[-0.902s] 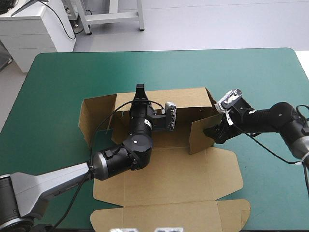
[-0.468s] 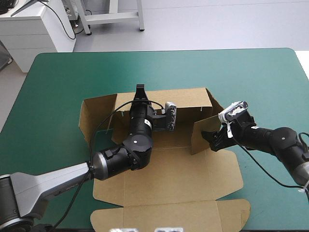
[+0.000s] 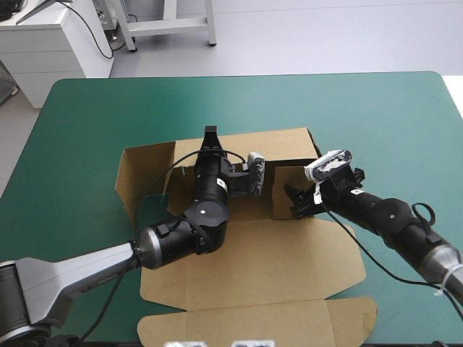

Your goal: Fold the box

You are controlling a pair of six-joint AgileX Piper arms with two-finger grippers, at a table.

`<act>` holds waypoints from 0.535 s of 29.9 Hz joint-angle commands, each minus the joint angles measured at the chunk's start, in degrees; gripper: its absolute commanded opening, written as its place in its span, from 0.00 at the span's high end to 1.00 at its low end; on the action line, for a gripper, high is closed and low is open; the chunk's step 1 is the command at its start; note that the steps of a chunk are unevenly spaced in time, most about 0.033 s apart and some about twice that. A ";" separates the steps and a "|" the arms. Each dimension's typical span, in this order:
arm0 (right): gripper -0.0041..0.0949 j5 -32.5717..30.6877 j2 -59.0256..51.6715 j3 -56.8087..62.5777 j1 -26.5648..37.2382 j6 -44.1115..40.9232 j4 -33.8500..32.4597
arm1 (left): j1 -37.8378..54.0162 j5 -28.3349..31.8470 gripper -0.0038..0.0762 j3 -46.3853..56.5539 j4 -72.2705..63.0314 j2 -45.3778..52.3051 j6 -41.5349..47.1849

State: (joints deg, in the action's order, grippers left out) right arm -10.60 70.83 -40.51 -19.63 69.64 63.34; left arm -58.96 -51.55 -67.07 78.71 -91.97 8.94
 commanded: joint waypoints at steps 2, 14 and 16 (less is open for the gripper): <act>0.18 8.42 -1.03 -1.52 -1.86 -1.71 1.99 | -0.34 0.58 0.96 -1.31 2.11 2.51 0.31; 0.51 9.29 0.13 -1.43 -1.84 -0.07 1.19 | -0.34 0.80 0.96 -1.31 2.11 2.51 0.31; 0.64 8.77 0.72 -1.43 -1.84 0.17 1.19 | -0.34 0.80 0.96 -1.31 2.11 2.51 0.31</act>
State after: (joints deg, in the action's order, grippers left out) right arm -3.48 71.93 -40.49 -21.58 68.43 64.32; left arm -58.96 -51.28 -67.07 78.44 -91.97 8.94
